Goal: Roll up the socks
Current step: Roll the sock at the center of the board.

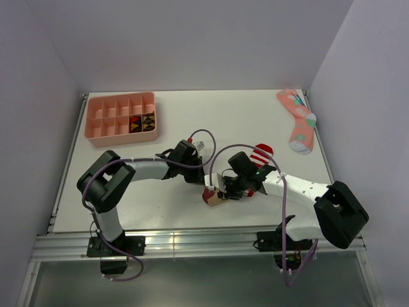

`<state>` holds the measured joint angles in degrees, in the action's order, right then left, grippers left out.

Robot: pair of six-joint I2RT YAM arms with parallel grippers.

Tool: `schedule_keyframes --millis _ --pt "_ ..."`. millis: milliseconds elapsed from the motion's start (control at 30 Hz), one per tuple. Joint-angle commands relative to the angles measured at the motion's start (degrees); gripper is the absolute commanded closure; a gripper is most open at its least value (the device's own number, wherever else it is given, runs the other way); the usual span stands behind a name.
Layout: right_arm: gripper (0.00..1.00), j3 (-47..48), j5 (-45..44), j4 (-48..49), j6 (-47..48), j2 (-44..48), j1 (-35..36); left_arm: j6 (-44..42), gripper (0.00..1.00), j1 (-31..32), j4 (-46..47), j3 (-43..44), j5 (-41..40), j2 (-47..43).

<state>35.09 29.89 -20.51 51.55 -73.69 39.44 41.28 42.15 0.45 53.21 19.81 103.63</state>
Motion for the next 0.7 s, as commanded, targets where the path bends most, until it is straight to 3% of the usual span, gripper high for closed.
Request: schedule_keyframes --millis 0,367,667 --pt "0.84 1.9 2.4 -10.9 -0.6 -3.3 -0.9 -0.6 1.0 -0.7 -1.0 -1.1 -3.6 -3.9" --pt "0.85 15.0 8.3 -23.0 -1.5 -19.3 -5.6 0.6 1.0 -0.7 4.9 -5.4 -5.1 -6.2" --pt "0.85 23.4 6.4 -27.8 -6.2 -30.4 -7.5 1.3 1.0 -0.6 10.6 -10.3 -6.5 -9.8"
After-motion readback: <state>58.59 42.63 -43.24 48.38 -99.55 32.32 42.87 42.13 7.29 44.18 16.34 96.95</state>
